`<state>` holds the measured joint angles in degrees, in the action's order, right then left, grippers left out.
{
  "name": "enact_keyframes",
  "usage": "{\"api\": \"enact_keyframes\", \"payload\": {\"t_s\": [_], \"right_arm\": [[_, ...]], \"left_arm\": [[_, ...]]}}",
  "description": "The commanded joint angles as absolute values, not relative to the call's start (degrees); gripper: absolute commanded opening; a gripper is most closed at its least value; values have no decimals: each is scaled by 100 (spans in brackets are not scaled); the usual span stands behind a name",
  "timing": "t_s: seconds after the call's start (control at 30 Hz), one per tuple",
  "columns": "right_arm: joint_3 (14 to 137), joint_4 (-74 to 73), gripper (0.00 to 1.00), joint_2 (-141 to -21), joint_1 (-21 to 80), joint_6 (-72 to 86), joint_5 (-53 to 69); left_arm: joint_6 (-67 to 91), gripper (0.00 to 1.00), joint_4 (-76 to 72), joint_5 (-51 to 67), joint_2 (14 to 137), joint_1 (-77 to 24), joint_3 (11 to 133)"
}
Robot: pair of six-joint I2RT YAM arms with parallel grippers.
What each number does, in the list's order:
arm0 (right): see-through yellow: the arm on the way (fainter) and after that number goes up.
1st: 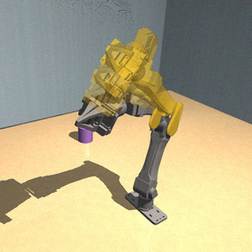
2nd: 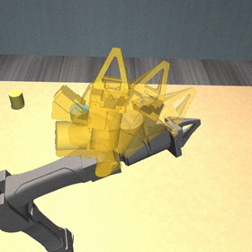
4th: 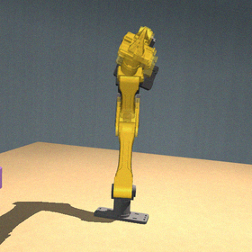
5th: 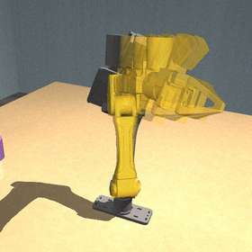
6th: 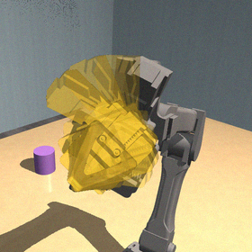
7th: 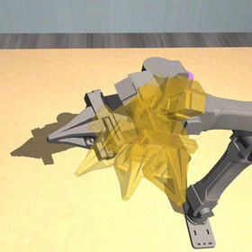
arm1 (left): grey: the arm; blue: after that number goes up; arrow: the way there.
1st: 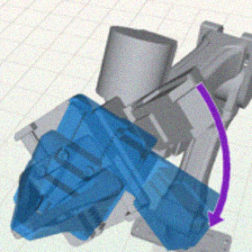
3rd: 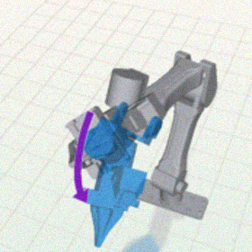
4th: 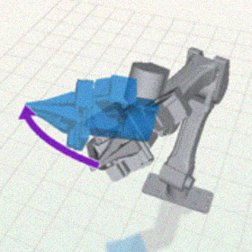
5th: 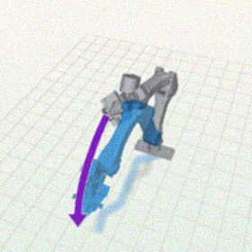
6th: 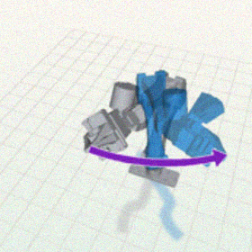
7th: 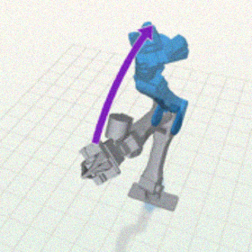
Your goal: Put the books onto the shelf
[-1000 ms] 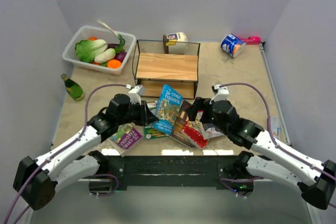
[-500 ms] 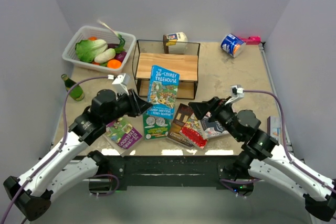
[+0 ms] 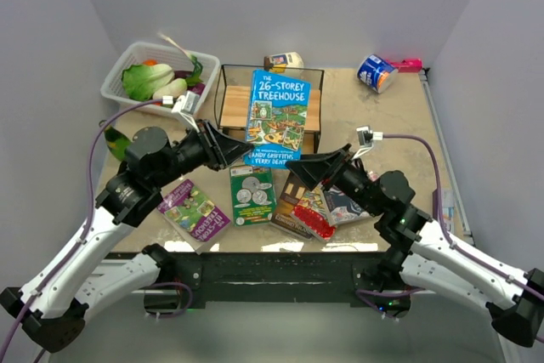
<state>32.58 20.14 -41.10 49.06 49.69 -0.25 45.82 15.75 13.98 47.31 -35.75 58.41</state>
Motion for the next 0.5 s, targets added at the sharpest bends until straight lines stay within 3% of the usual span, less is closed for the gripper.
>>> {"api": "enact_keyframes", "payload": {"t_s": [0.0, 0.47], "right_arm": [[3384, 2962, 99, -4192, 4843, 5054, 158], [3112, 3583, 99, -4657, 3702, 5316, 843]], "left_arm": [[4781, 0, 686, 1986, 4711, -3542, 6144], [4764, 0, 660, 2153, 4579, -3533, 6319]]}}
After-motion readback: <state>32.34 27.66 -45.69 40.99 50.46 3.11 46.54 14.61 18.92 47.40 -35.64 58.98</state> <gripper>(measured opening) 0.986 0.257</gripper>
